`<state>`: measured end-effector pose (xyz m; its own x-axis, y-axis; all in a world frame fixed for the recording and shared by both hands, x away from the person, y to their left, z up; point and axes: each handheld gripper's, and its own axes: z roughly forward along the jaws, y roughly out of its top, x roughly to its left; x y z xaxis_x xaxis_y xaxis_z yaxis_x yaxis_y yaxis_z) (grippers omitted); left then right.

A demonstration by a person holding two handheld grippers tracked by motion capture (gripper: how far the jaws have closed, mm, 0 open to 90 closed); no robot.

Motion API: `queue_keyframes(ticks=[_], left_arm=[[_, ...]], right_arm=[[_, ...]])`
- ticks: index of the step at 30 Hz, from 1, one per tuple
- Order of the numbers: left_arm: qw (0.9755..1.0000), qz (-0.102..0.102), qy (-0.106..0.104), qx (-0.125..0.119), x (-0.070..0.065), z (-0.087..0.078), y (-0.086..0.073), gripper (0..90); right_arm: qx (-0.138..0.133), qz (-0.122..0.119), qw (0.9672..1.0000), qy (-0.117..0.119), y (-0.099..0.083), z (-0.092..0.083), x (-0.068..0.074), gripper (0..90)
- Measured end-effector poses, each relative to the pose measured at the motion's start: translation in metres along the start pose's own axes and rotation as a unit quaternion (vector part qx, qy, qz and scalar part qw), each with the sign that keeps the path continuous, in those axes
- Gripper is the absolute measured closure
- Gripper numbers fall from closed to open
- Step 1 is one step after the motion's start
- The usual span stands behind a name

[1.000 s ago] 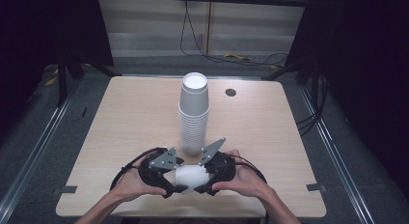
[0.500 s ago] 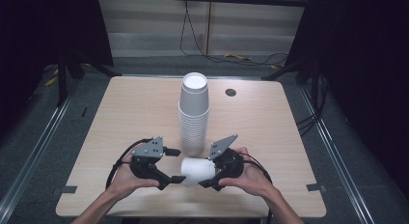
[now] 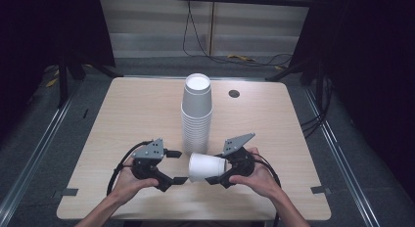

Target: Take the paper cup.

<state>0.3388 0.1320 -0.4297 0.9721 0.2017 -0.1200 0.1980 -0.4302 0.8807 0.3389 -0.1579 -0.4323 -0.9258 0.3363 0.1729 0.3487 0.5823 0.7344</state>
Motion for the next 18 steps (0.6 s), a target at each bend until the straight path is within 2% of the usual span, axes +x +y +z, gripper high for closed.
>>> queue_keyframes(ticks=[2,3,7,10,13,15,18], left_arm=[[1.0000,-0.002,0.006,-0.001,0.001,0.001,-0.002,15.6],[0.9999,-0.009,0.010,-0.003,0.001,0.001,-0.002,15.7],[0.9997,-0.011,0.020,-0.002,0.003,0.000,-0.005,15.8],[0.9996,-0.015,0.020,-0.009,0.004,-0.001,-0.006,15.8],[0.9995,-0.016,0.024,-0.016,0.004,-0.002,-0.005,15.8],[0.9992,-0.007,0.036,-0.014,0.003,-0.002,-0.005,15.8],[0.9991,-0.007,0.038,-0.015,0.003,-0.002,-0.005,15.7]], right_arm=[[-0.006,0.001,0.9999,0.010,-0.001,0.000,-0.001,20.8],[-0.009,0.001,0.9999,0.009,-0.002,0.000,-0.001,20.8],[-0.024,0.006,0.9996,0.012,-0.006,0.002,-0.003,20.9],[-0.040,0.009,0.9991,0.007,-0.008,0.002,-0.005,20.8],[-0.069,0.013,0.9975,-0.004,-0.010,-0.002,-0.007,20.7],[-0.086,0.017,0.9961,-0.007,-0.012,-0.004,-0.008,20.6],[-0.097,0.022,0.9950,-0.009,-0.014,-0.006,-0.009,20.6]])
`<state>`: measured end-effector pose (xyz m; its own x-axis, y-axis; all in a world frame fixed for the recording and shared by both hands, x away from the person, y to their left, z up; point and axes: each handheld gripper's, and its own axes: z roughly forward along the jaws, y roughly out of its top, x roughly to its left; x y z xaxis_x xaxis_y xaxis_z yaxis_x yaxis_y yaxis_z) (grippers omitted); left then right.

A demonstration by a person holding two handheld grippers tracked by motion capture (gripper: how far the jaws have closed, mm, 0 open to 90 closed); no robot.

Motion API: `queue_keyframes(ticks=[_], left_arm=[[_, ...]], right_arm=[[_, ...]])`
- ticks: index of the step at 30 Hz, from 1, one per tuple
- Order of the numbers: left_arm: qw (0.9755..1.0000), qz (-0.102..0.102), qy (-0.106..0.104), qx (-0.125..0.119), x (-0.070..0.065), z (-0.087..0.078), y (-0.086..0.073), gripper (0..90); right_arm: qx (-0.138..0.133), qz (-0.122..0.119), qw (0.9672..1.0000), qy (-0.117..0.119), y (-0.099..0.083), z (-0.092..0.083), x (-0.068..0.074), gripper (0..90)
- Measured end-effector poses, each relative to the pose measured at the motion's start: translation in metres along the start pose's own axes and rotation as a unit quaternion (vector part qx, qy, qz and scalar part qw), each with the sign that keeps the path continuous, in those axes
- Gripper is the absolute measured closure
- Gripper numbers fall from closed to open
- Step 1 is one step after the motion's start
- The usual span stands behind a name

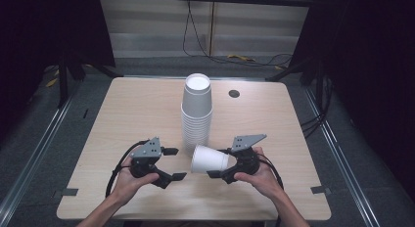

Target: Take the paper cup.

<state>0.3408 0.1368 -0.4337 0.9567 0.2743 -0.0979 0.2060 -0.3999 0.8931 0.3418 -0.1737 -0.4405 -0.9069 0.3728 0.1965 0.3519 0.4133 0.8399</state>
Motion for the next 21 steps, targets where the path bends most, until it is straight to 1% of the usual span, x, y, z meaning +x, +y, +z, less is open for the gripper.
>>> queue_keyframes(ticks=[3,7,8,10,13,15,17,21], left_arm=[[1.0000,-0.002,0.003,-0.003,0.0000,0.0004,-0.0008,15.8],[0.9999,-0.008,0.005,-0.007,0.0013,0.0012,-0.0018,15.8],[0.9999,-0.010,0.005,-0.010,0.0014,0.0009,-0.0020,15.8],[0.9998,-0.012,0.006,-0.016,0.0016,0.0005,-0.0021,15.8],[0.9996,-0.014,0.009,-0.022,0.0015,-0.0003,-0.0016,15.8],[0.9996,-0.009,0.012,-0.025,0.0007,-0.0015,0.0002,15.8],[0.9995,-0.009,0.006,-0.030,-0.0001,-0.0024,0.0018,15.7],[0.9995,-0.006,0.003,-0.032,-0.0012,-0.0026,0.0027,15.7]], right_arm=[[-0.010,0.003,0.9999,0.001,-0.0001,-0.0011,0.0001,20.5],[-0.031,-0.002,0.9995,0.006,-0.0004,-0.0018,0.0007,20.5],[-0.037,-0.003,0.9993,0.010,-0.0008,-0.0017,0.0005,20.5],[-0.043,-0.002,0.9990,0.010,-0.0015,-0.0018,0.0000,20.5],[-0.055,0.000,0.9984,0.016,-0.0024,-0.0019,-0.0007,20.4],[-0.068,-0.002,0.9975,0.021,-0.0025,-0.0022,-0.0011,20.4],[-0.078,-0.007,0.9966,0.026,-0.0026,-0.0023,-0.0006,20.3],[-0.098,-0.005,0.9945,0.036,-0.0033,-0.0008,-0.0008,20.3]])
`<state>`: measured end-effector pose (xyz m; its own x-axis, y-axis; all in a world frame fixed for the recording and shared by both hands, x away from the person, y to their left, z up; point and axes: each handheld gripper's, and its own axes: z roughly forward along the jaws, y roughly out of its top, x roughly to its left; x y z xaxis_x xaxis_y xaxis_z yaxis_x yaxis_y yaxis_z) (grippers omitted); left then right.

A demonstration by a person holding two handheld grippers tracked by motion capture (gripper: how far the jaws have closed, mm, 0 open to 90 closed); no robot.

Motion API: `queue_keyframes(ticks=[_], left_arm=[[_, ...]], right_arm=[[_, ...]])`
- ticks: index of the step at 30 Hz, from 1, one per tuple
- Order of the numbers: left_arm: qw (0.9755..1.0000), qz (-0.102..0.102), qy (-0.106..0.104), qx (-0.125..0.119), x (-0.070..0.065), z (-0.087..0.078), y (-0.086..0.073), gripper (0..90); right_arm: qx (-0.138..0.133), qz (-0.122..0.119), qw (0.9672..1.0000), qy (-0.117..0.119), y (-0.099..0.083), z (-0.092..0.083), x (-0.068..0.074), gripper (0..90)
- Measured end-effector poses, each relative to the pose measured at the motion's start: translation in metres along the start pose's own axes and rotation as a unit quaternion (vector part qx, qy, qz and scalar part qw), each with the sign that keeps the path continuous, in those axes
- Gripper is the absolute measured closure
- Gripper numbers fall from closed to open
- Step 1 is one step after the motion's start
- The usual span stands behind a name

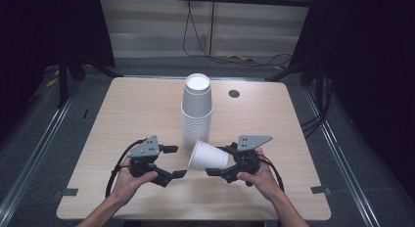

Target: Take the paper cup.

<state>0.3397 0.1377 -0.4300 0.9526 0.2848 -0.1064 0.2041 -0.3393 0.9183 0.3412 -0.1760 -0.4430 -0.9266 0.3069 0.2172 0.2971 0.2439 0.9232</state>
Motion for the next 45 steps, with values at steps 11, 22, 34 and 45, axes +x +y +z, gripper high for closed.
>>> queue_keyframes(ticks=[11,22,34,45], left_arm=[[0.9996,-0.016,-0.018,-0.016,0.000,0.001,0.000,15.6],[0.9991,-0.037,-0.013,-0.013,0.003,0.007,-0.003,1.6],[0.9988,-0.023,-0.041,-0.013,-0.003,0.012,-0.001,4.5],[0.9967,-0.030,-0.065,-0.037,-0.005,0.015,0.002,5.6]], right_arm=[[-0.029,0.002,0.9994,0.016,-0.004,0.004,0.001,20.3],[-0.026,0.004,0.9989,0.039,-0.005,0.010,0.004,20.4],[-0.008,-0.005,0.9985,0.054,-0.004,0.017,0.010,20.5],[0.012,-0.016,0.9975,0.068,-0.004,0.023,0.014,20.6]])
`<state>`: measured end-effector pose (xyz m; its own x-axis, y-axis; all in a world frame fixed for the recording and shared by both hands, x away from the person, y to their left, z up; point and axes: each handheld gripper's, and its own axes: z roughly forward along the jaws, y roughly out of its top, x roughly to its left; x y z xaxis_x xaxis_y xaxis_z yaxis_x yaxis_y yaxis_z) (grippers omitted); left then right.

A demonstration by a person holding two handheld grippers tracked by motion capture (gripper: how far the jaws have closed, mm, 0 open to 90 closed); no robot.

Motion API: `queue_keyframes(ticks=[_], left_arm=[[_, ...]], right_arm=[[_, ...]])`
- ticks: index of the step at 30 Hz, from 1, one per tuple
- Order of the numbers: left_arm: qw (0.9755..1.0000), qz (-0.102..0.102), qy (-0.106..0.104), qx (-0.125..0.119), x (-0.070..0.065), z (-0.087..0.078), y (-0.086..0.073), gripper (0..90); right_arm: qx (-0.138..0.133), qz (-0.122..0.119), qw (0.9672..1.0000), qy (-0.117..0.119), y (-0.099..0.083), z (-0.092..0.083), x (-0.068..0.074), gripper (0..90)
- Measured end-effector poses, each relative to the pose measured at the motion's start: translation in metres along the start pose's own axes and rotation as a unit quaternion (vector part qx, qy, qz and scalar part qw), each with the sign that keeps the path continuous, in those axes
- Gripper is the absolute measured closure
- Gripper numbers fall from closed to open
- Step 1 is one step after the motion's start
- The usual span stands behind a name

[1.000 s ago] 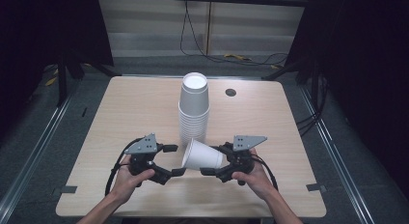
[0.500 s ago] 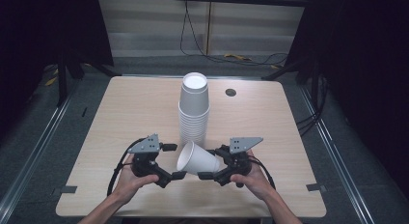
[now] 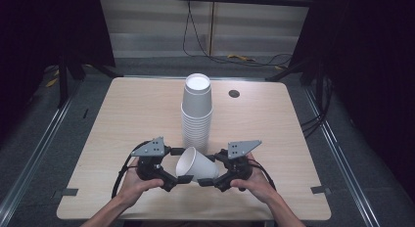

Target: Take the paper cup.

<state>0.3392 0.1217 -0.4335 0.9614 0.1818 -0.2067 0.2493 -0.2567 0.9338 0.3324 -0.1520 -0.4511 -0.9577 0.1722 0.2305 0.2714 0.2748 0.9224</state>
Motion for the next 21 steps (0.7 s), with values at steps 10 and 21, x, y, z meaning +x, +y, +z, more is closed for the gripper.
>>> queue_keyframes(ticks=[10,21], left_arm=[[0.9999,0.001,-0.011,-0.004,-0.0015,0.0047,0.0011,4.8],[0.9999,0.003,-0.017,0.003,-0.0012,0.0054,0.0011,7.3]], right_arm=[[0.015,-0.009,0.9998,0.007,0.0003,0.0057,0.0033,20.7],[0.018,-0.017,0.9997,0.008,0.0013,0.0074,0.0041,21.1]])
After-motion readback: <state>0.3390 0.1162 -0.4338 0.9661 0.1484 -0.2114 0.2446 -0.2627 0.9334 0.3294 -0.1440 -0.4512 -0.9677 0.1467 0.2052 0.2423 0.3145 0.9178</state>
